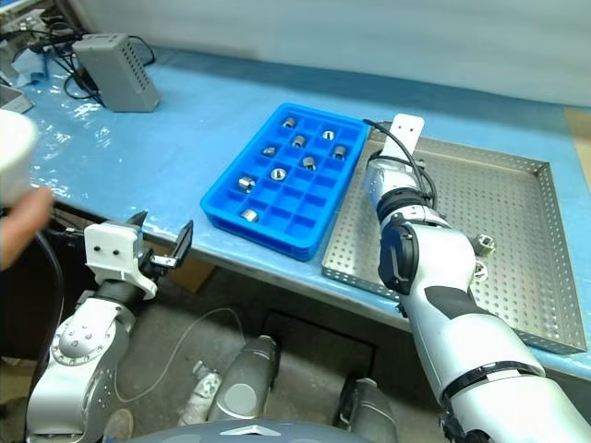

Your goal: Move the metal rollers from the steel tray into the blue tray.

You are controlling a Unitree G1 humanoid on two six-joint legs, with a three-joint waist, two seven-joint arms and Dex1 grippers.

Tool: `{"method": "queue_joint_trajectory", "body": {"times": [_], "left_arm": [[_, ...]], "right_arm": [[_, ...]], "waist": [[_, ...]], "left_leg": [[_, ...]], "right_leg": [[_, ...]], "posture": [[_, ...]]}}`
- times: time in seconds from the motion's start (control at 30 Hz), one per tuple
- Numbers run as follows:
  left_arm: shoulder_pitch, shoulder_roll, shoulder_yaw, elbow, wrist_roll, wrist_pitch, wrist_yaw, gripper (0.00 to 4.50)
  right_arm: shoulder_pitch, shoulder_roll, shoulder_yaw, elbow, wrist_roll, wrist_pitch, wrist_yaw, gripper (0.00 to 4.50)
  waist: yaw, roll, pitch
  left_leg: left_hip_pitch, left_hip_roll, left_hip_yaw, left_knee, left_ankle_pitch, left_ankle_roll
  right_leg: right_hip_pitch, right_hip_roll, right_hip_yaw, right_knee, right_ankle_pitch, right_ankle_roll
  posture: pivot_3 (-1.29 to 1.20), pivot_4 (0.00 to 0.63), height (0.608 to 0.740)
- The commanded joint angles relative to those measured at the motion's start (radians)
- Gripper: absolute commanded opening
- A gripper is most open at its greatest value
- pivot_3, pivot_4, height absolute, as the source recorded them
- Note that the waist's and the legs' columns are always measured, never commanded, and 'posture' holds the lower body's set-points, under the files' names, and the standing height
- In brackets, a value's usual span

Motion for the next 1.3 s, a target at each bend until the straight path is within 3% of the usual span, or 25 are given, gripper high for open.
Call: {"method": "queue_joint_trajectory", "body": {"times": [0.03, 0.27, 0.53, 0.7, 0.87, 1.03, 1.13, 1.3], "left_arm": [[-0.068, 0.008, -0.011, 0.06, -0.012, -0.053, -0.023, 4.09], [-0.3, 0.024, -0.077, 0.335, -0.03, -0.149, -0.13, 4.09], [-0.536, -0.012, -0.17, 0.679, -0.05, -0.298, -0.284, 4.09], [-0.618, -0.048, -0.212, 0.821, -0.054, -0.368, -0.351, 4.09], [-0.678, -0.067, -0.224, 0.924, -0.058, -0.416, -0.405, 4.09], [-0.734, -0.072, -0.222, 1.014, -0.052, -0.46, -0.437, 4.09], [-0.752, -0.078, -0.222, 1.039, -0.053, -0.472, -0.447, 4.09], [-0.76, -0.08, -0.229, 1.06, -0.047, -0.485, -0.463, 4.09]], "right_arm": [[-0.055, 0.003, 0.033, -0.021, -0.018, -0.037, 0.101, 4.5], [-0.074, -0.052, 0.076, -0.044, -0.014, -0.108, 0.331, 4.5], [-0.014, -0.185, 0.141, -0.123, 0.005, -0.175, 0.737, 4.5], [0.075, -0.285, 0.192, -0.223, 0.007, -0.131, 0.929, 4.5], [0.213, -0.359, 0.222, -0.408, 0.043, 0.018, 1.099, 4.5], [0.379, -0.358, 0.217, -0.651, 0.122, 0.278, 1.179, 4.5], [0.469, -0.329, 0.211, -0.796, 0.181, 0.42, 1.187, 4.5], [0.511, -0.292, 0.189, -0.824, 0.204, 0.499, 1.097, 4.5]], "waist": [[-0.014, 0.001, 0.0], [-0.082, 0.001, 0.001], [-0.241, 0.001, 0.001], [-0.323, 0.001, 0.0], [-0.366, 0.001, 0.0], [-0.377, 0.0, 0.001], [-0.38, 0.0, 0.001], [-0.389, 0.0, 0.001]], "left_leg": [[0.0, 0.0, 0.0, 0.0, 0.0, 0.0], [-0.002, 0.0, 0.0, 0.007, 0.0, 0.0], [-0.01, -0.004, 0.001, 0.015, 0.001, 0.0], [-0.017, -0.003, 0.003, 0.024, -0.001, 0.007], [-0.017, -0.002, 0.005, 0.029, -0.005, 0.014], [-0.01, 0.0, 0.008, 0.032, -0.005, 0.014], [0.004, 0.001, 0.009, 0.032, -0.007, 0.011], [0.01, 0.001, 0.011, 0.031, -0.007, 0.011]], "right_leg": [[0.0, 0.0, 0.0, 0.001, -0.002, 0.003], [-0.001, -0.001, 0.001, 0.007, -0.002, 0.004], [-0.002, -0.001, -0.001, 0.009, 0.004, 0.0], [-0.004, 0.0, -0.004, 0.01, 0.005, 0.001], [-0.003, 0.0, -0.002, 0.009, 0.003, -0.003], [0.003, 0.0, -0.002, 0.01, 0.005, -0.007], [0.014, 0.0, -0.002, 0.008, 0.005, -0.007], [0.02, 0.0, 0.0, 0.008, 0.005, -0.006]], "posture": [[0.49, 0.15, 0.74], [0.23, 0.15, 0.74], [-0.07, 0.15, 0.74], [-0.2, 0.15, 0.74], [-0.29, 0.15, 0.74], [-0.34, 0.15, 0.74], [-0.36, 0.15, 0.74], [-0.36, 0.15, 0.74]]}}
